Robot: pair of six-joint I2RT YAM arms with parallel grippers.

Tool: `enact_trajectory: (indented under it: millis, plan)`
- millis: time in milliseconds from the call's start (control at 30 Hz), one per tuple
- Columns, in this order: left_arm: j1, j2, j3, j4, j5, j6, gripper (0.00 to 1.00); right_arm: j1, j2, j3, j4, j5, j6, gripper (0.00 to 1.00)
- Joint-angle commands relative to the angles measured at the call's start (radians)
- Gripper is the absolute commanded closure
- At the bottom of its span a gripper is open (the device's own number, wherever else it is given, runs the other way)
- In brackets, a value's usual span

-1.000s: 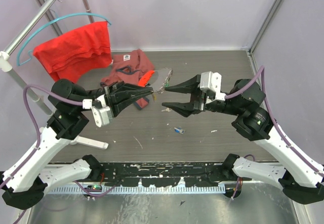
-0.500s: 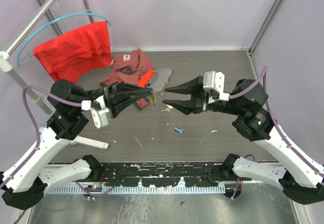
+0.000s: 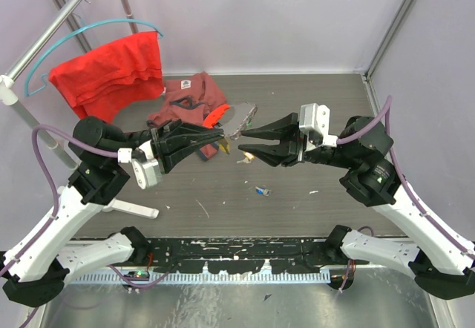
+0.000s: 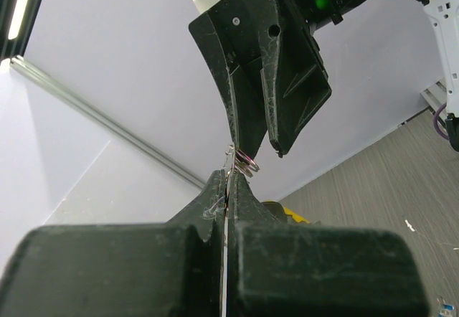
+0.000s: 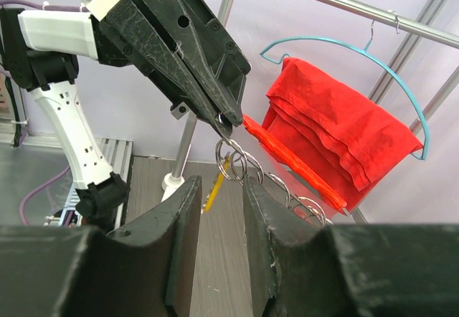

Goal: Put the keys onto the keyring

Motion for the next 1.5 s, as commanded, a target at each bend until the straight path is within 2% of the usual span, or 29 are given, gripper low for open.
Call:
enact_trajectory:
  millis: [0, 600, 1100, 1467]
  plan:
    - [0.0, 0.004, -0.011, 0.051, -0.009, 0.016, 1.0, 0.003, -0.019, -0.005, 0.081, -0.024, 0.028, 0.65]
    - [-0.001, 0.004, -0.021, 0.056, -0.022, 0.02, 1.0, 0.003, -0.034, -0.023, 0.103, -0.002, 0.046, 0.68]
    - [0.0, -0.003, -0.029, 0.056, -0.022, 0.019, 1.0, 0.004, -0.001, -0.028, 0.144, 0.012, 0.08, 0.63]
    - [0.0, -0.01, -0.035, 0.055, -0.033, 0.025, 1.0, 0.003, 0.003, -0.018, 0.101, 0.078, 0.064, 0.77]
